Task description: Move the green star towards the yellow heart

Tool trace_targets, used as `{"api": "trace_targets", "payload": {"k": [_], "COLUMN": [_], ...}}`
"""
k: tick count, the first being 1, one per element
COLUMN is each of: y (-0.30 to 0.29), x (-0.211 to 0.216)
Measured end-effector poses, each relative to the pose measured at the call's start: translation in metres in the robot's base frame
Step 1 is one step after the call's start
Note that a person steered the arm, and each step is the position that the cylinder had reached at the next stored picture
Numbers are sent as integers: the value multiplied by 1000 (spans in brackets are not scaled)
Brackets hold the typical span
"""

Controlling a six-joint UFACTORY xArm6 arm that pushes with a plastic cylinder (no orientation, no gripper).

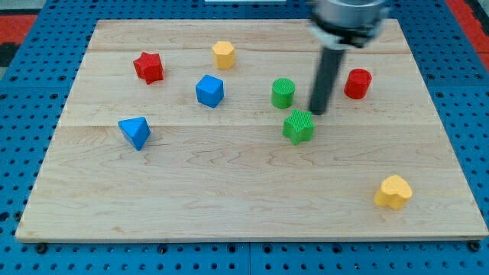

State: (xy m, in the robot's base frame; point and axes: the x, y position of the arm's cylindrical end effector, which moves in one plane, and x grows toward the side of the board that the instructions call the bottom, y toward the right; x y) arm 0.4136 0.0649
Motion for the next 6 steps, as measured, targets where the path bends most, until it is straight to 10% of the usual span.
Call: {"api": "trace_targets", "payload": {"k": [1, 2, 5, 6], "y": [-59, -6, 16, 61], "x": [1, 64, 20, 65]}}
